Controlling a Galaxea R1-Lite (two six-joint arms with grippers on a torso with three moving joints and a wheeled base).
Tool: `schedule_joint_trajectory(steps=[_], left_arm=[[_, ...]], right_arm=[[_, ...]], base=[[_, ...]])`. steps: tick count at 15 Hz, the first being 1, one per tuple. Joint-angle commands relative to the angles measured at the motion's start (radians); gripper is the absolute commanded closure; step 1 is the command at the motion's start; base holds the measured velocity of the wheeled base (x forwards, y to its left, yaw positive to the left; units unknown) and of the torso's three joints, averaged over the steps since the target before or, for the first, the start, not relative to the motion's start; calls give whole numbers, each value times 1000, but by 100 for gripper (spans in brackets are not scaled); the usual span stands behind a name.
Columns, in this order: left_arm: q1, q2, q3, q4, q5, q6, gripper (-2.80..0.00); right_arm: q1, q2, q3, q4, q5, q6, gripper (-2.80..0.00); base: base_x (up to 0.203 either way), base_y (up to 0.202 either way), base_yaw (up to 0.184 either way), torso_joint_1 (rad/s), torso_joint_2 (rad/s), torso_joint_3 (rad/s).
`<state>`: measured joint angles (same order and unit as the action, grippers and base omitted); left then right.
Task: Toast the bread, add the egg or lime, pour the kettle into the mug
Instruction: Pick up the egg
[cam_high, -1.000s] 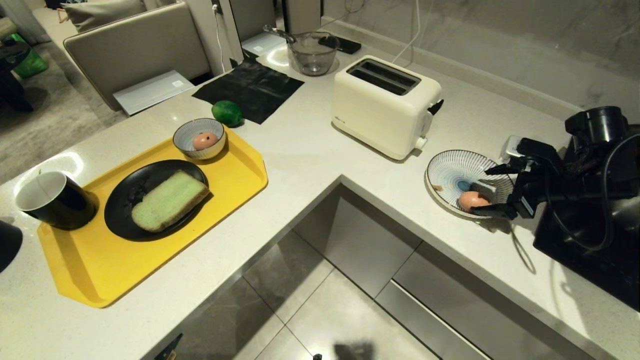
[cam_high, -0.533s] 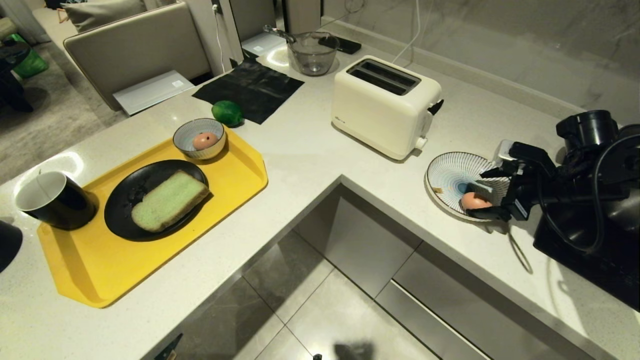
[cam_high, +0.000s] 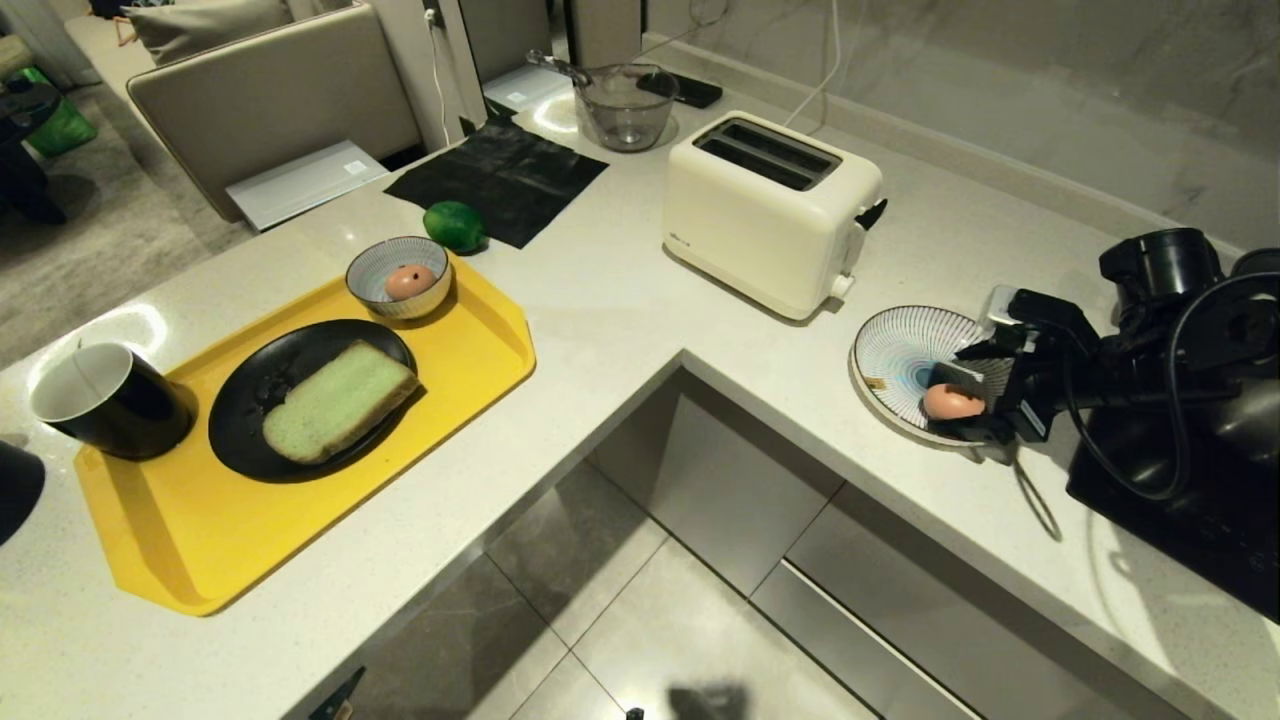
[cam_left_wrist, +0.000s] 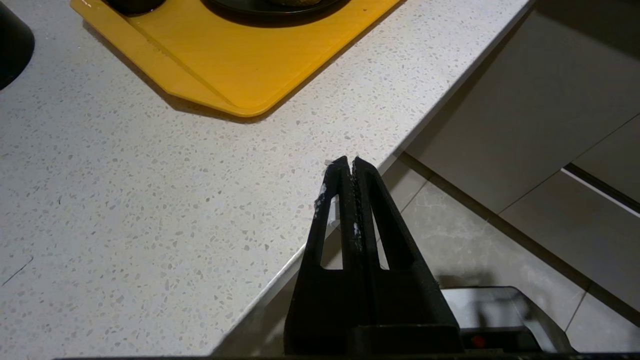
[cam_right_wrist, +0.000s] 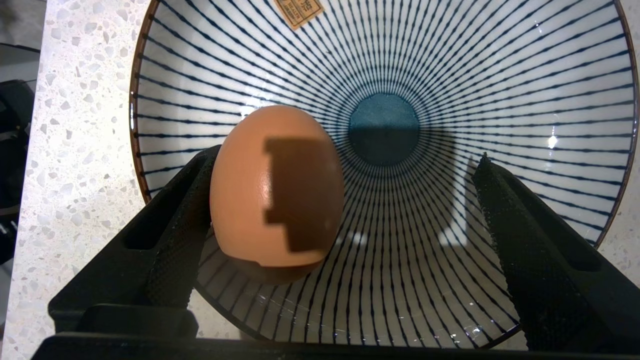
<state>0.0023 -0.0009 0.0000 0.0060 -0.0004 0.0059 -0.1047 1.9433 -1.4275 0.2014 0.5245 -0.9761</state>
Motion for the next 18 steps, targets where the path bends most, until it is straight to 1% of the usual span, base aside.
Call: schedule_joint_trajectory(steps=[1, 7, 18], left_arm=[[1, -1, 2, 0, 0, 0, 0], [1, -1, 2, 0, 0, 0, 0], [0, 0, 1, 0, 0, 0, 0]], right_arm=[[-2, 7, -1, 1, 3, -6, -280], [-9, 11, -24, 1, 3, -6, -280], [-10, 7, -24, 1, 5, -7, -280]], base=[[0, 0, 0, 0, 0, 0], [0, 0, 0, 0, 0, 0], [0, 0, 0, 0, 0, 0]])
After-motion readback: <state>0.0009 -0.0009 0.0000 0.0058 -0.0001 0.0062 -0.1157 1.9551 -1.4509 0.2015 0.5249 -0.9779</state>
